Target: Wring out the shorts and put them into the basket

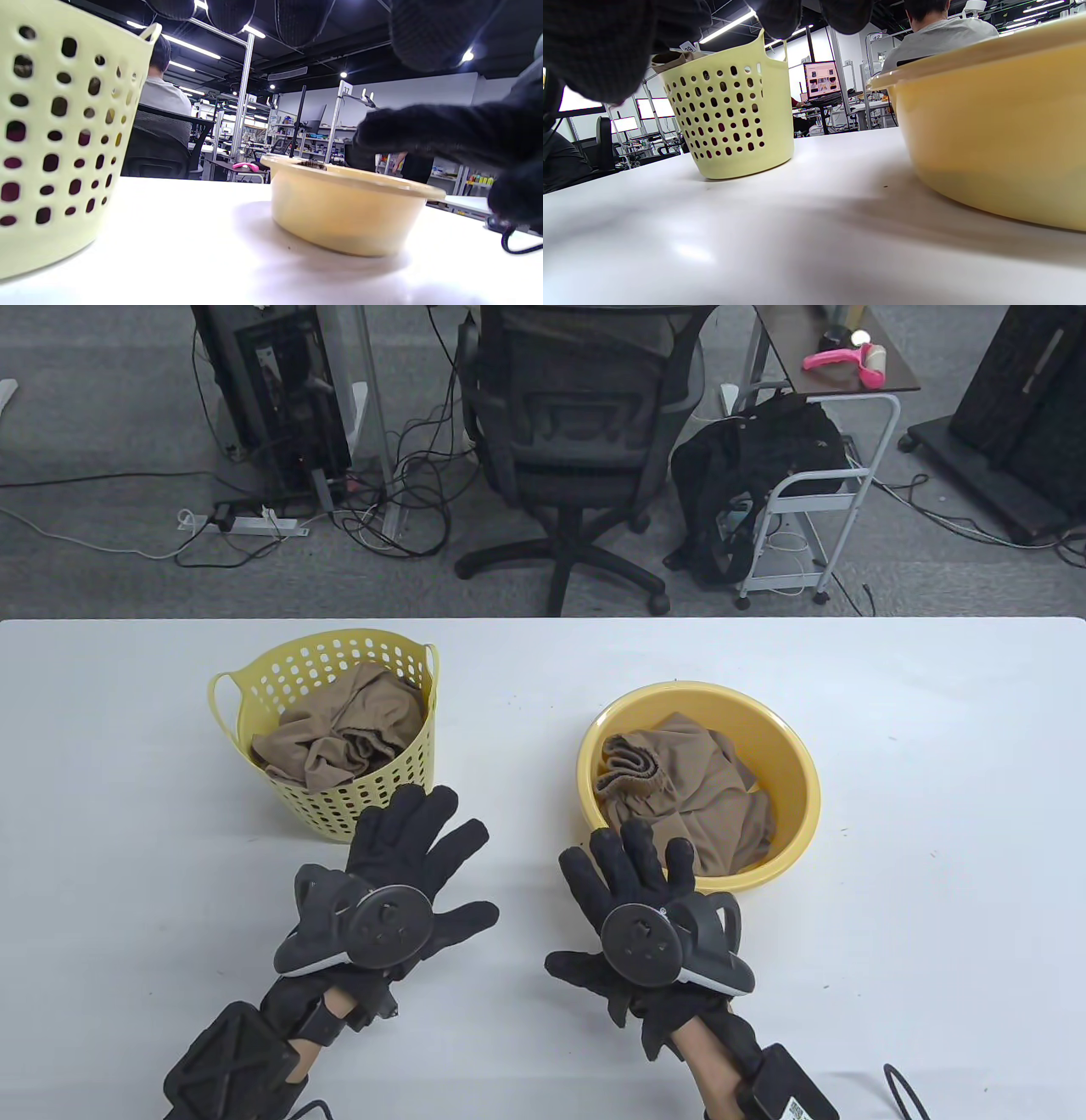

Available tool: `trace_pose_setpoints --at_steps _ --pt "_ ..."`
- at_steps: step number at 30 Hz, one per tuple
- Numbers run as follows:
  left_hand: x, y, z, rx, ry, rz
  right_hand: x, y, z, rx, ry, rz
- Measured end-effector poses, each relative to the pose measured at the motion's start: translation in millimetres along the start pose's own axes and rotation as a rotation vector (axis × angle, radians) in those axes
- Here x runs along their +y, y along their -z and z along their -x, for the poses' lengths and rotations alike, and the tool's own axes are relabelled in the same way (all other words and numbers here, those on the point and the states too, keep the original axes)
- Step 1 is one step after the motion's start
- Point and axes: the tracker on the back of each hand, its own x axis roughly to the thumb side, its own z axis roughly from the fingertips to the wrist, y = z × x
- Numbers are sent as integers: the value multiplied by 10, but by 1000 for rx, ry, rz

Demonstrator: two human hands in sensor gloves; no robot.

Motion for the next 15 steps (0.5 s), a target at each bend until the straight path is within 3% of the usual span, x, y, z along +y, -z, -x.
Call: trace_pose_setpoints --at_steps 15 --pt "-441 -91 23 3 -14 82 1 -9 -4 -2 -5 -4"
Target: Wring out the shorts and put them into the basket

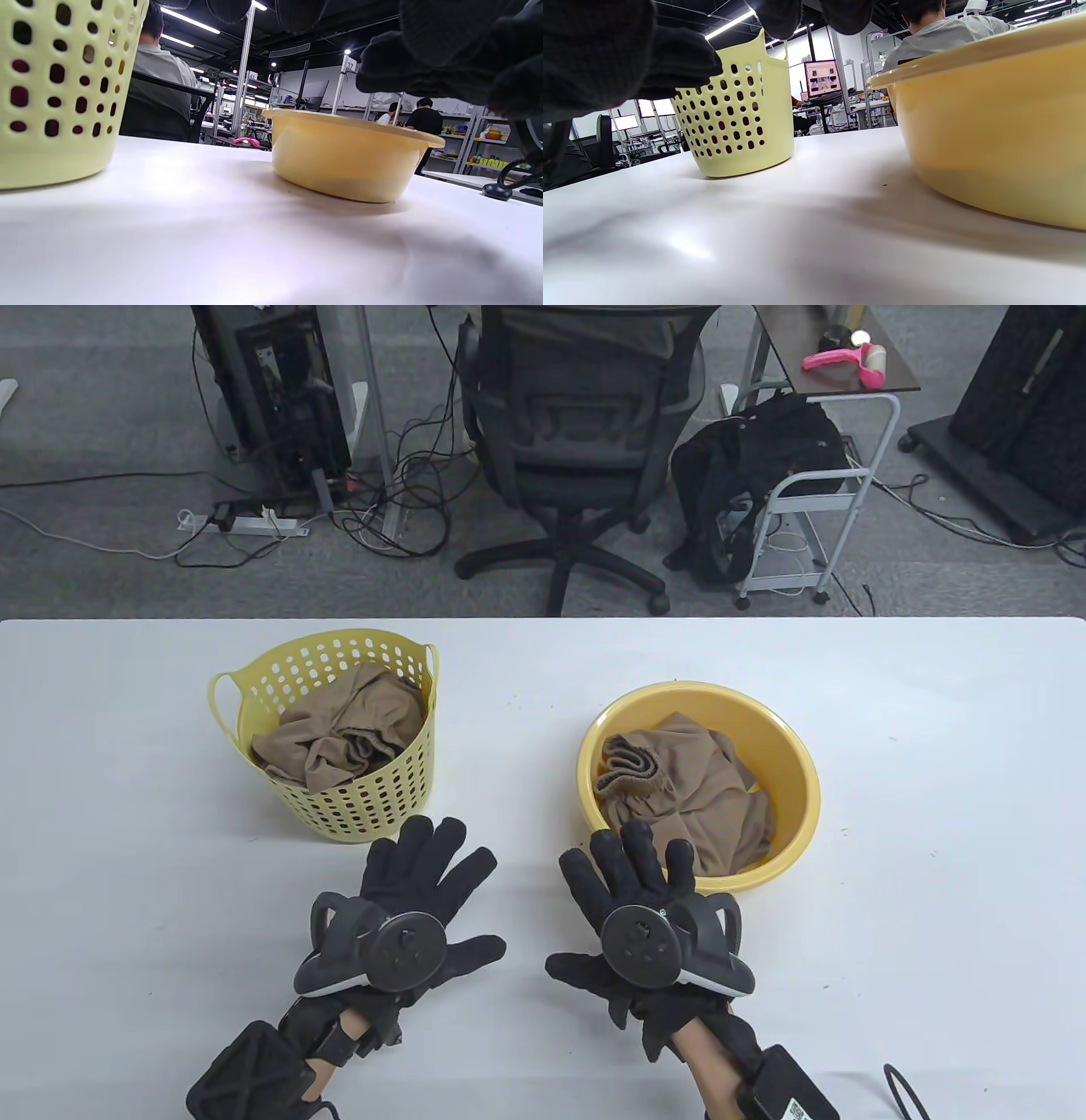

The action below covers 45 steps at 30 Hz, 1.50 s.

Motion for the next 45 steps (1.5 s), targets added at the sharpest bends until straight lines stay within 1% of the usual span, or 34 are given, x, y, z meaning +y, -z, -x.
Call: trace_pose_setpoints --at_steps 3,7,9,25,31,37,45 --pt "-65 -10 33 5 11 29 1 -3 2 2 -2 -3" --pt "-126 -23 64 6 -21 33 1 -6 7 7 0 -4" --pt "-147 -29 62 1 -9 43 1 -6 9 9 0 -4" --pt "-171 -44 47 -5 24 55 -52 12 62 32 6 -4" --pt "-142 -59 67 -8 26 45 -202 85 147 50 6 12" --pt "-122 -81 83 -13 13 41 -440 185 341 91 6 15" --pt "-125 -94 80 -19 9 40 -681 406 659 157 -55 -72"
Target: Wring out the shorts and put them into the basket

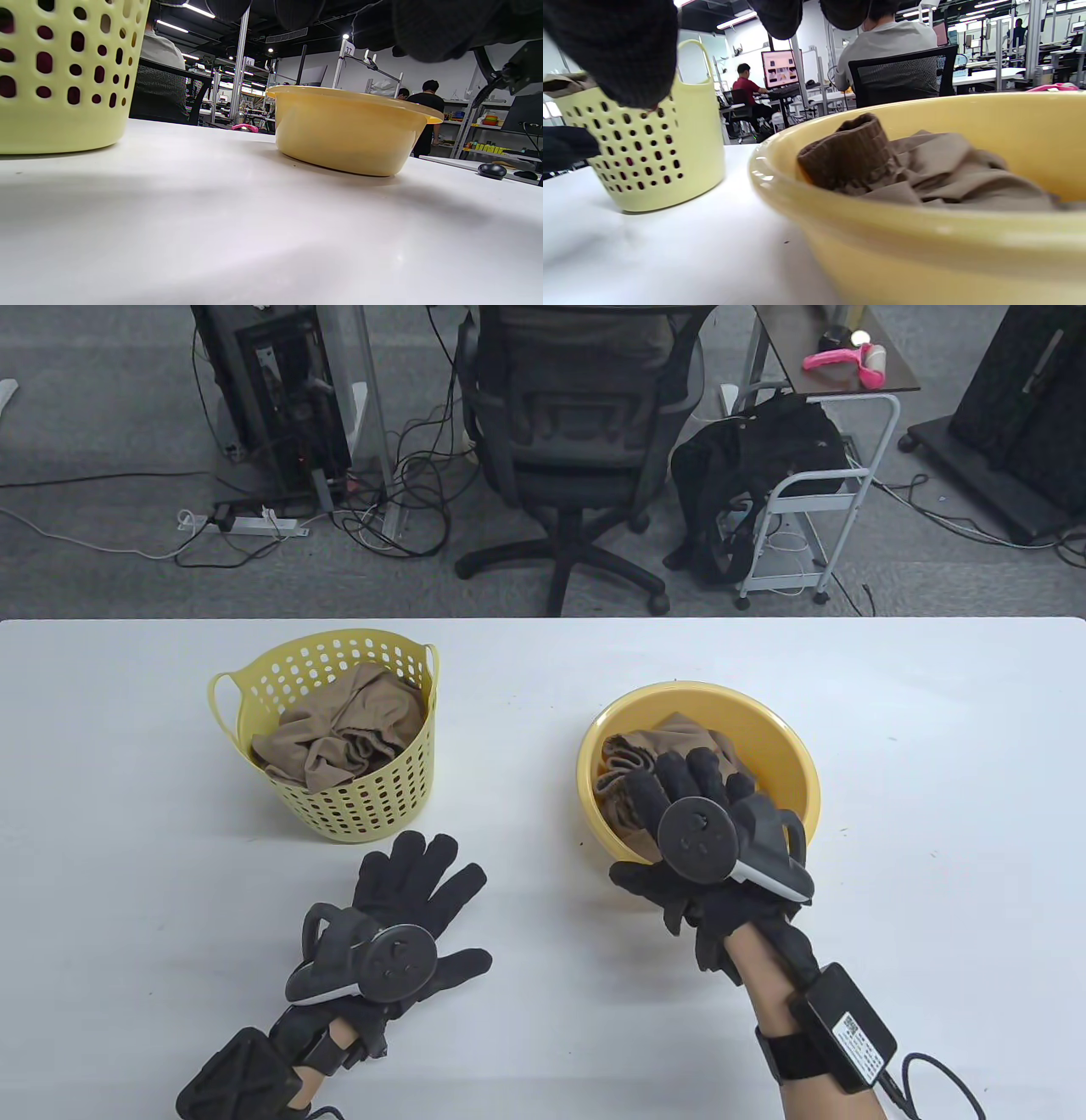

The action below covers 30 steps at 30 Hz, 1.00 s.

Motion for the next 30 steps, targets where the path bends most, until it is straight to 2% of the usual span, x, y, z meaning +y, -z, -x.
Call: trace_pose_setpoints --at_steps 7,16,30 --pt "1 -15 -15 -11 -3 -1 -67 286 160 50 -18 -66" --pt "4 -26 -12 -12 -4 -1 91 697 297 117 -23 -149" --pt "19 -34 1 -9 3 -4 328 1112 374 182 -22 -238"
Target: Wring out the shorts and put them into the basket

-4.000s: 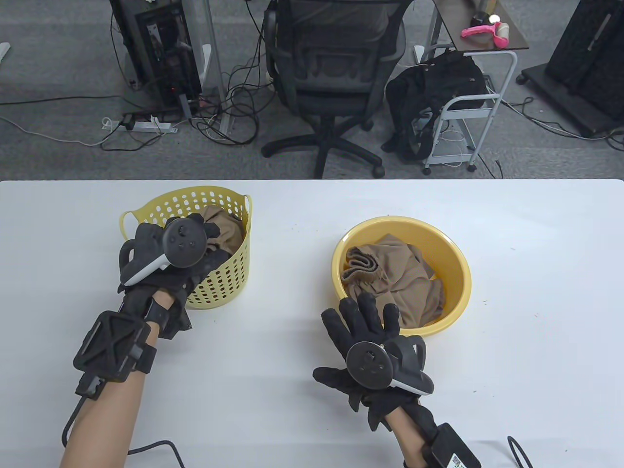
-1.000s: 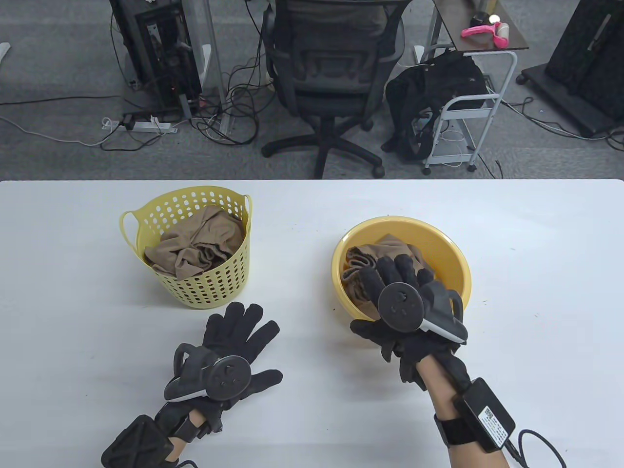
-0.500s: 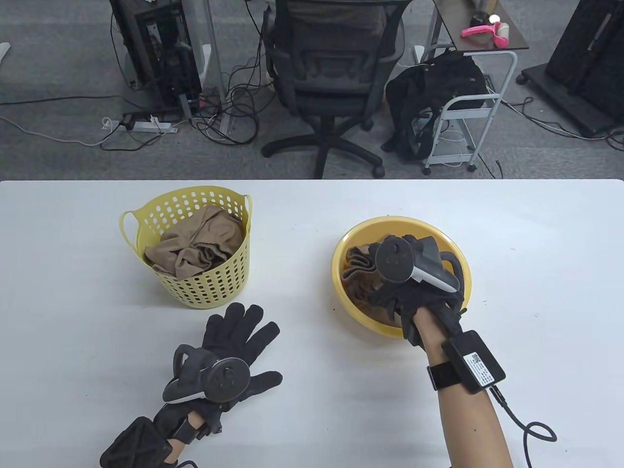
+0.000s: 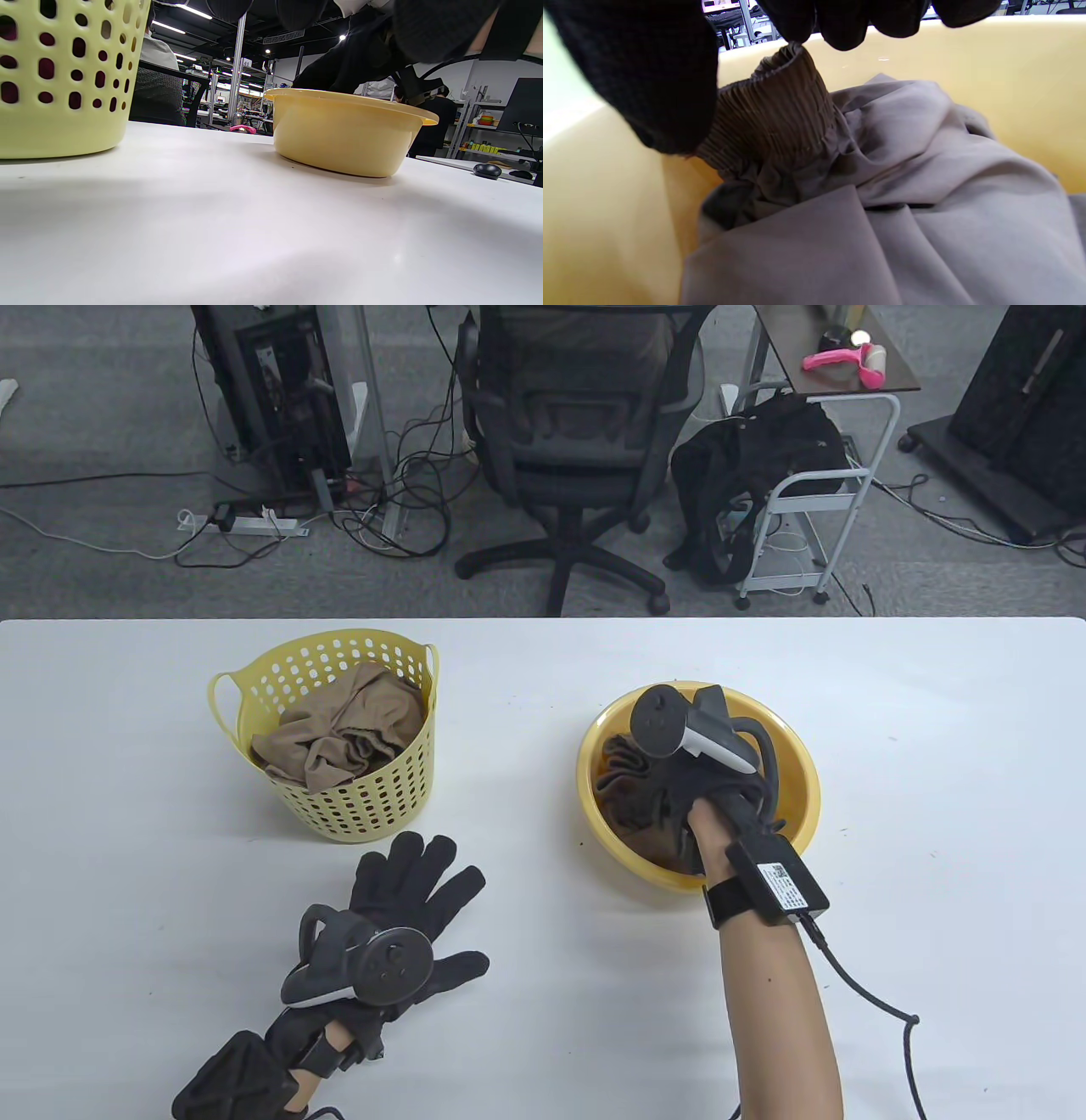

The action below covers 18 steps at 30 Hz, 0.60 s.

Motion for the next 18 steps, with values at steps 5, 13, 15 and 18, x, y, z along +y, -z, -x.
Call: trace_pose_setpoints --at_steps 5,13,15,18 --pt "-1 -1 2 -2 1 3 30 102 -21 12 -9 -24" --pt "2 -2 -3 -6 7 4 115 220 -37 25 2 -14" --pt "2 -1 -4 -6 8 4 143 246 -35 32 7 -21" --pt "7 -2 -3 -4 9 4 163 281 -33 40 -6 -4"
